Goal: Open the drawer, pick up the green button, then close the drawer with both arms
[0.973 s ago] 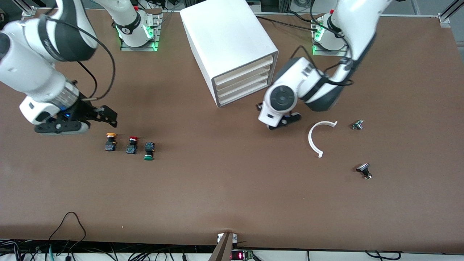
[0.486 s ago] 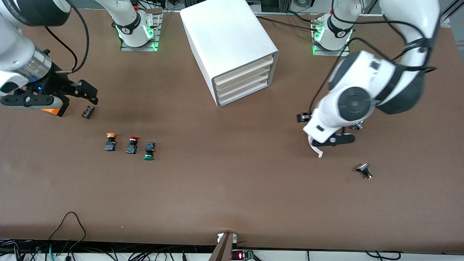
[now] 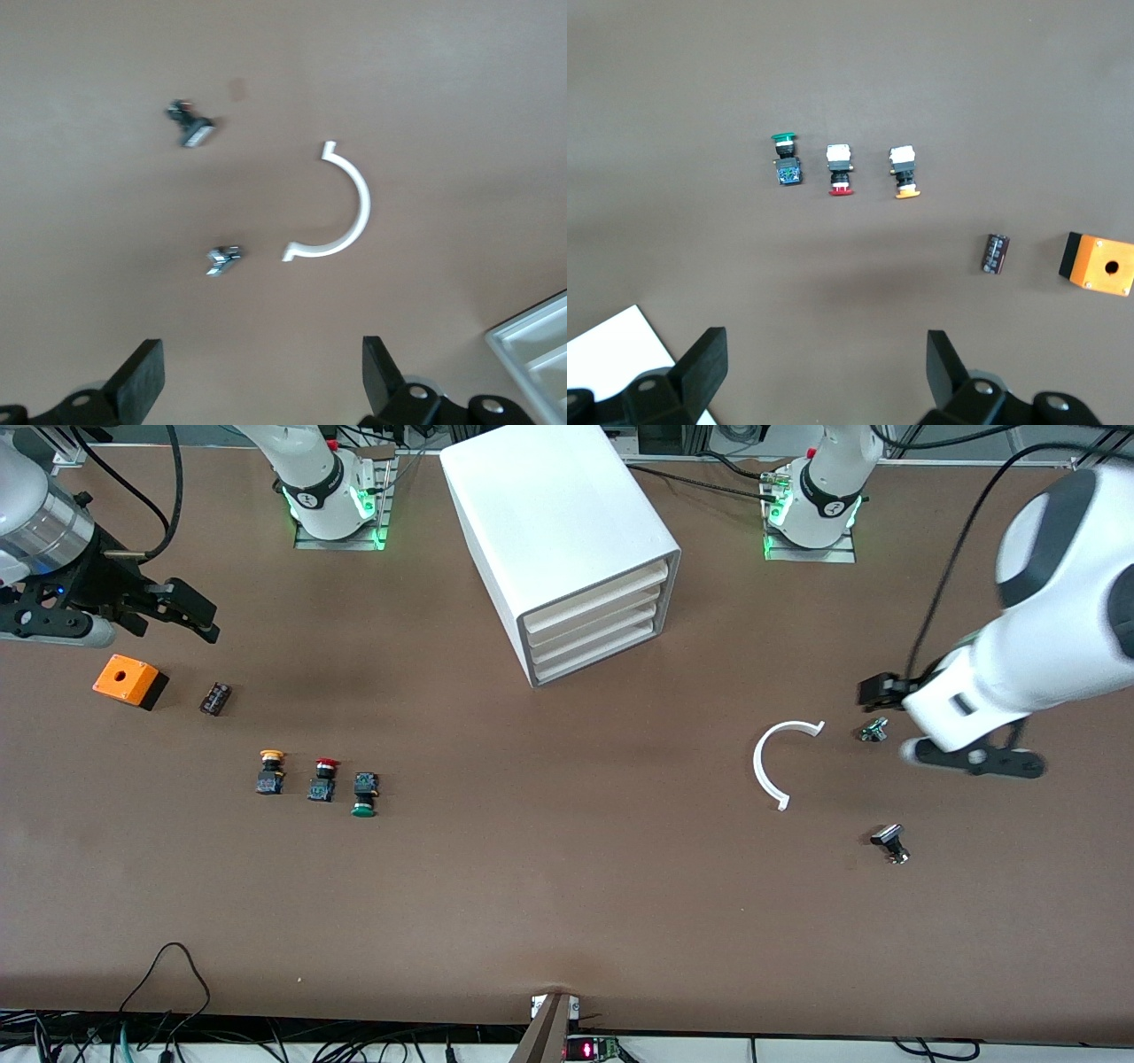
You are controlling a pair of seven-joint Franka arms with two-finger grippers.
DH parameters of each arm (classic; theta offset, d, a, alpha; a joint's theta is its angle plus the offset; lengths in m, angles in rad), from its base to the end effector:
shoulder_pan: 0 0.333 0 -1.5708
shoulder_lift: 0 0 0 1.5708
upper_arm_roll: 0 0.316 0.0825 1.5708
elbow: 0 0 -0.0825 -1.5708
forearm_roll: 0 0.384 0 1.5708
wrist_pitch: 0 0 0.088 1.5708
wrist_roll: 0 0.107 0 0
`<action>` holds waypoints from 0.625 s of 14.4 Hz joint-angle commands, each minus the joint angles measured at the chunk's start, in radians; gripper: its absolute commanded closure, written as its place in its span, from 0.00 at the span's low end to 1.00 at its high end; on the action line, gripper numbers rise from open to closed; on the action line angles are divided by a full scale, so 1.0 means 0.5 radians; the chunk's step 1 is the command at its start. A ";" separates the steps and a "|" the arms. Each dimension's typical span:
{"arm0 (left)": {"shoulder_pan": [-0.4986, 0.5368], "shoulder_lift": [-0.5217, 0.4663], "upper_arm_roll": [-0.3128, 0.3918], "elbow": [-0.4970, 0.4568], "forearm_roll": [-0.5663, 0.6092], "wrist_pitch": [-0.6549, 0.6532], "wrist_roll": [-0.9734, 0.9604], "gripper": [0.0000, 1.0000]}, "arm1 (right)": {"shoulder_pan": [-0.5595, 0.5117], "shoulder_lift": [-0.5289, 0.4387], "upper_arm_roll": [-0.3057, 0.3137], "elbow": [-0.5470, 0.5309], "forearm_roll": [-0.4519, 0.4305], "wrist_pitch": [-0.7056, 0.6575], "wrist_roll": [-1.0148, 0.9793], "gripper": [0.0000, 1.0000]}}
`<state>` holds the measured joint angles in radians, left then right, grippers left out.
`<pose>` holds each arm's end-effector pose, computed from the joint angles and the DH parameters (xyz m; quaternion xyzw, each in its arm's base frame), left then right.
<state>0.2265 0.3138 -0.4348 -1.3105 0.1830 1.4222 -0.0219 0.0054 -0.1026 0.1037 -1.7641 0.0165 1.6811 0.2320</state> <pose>0.6211 -0.0663 0.5619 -0.9924 0.0834 0.0837 0.0354 0.5262 0.0618 0.5976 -0.9980 0.0625 -0.0089 0.0045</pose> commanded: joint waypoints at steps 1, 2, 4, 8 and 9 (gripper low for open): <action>-0.216 -0.433 0.603 -0.390 -0.337 0.149 0.316 0.01 | -0.112 -0.034 0.139 0.006 -0.024 -0.052 0.067 0.01; -0.277 -0.525 0.794 -0.531 -0.490 0.256 0.399 0.01 | -0.109 -0.034 0.139 0.009 -0.024 -0.067 0.067 0.01; -0.400 -0.691 1.016 -0.841 -0.523 0.523 0.522 0.01 | -0.112 -0.034 0.130 0.009 -0.018 -0.073 0.030 0.01; -0.544 -0.784 1.124 -1.008 -0.422 0.690 0.526 0.01 | -0.158 -0.034 0.124 0.018 -0.021 -0.070 -0.007 0.01; -0.542 -0.751 1.130 -0.981 -0.406 0.690 0.529 0.01 | -0.158 -0.034 0.124 0.018 -0.021 -0.070 -0.025 0.01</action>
<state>0.0025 -0.0403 0.0970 -1.7774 -0.0510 1.7446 0.2361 -0.0481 -0.1108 0.1522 -1.7641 0.0162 1.6636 0.2448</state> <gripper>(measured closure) 0.009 0.004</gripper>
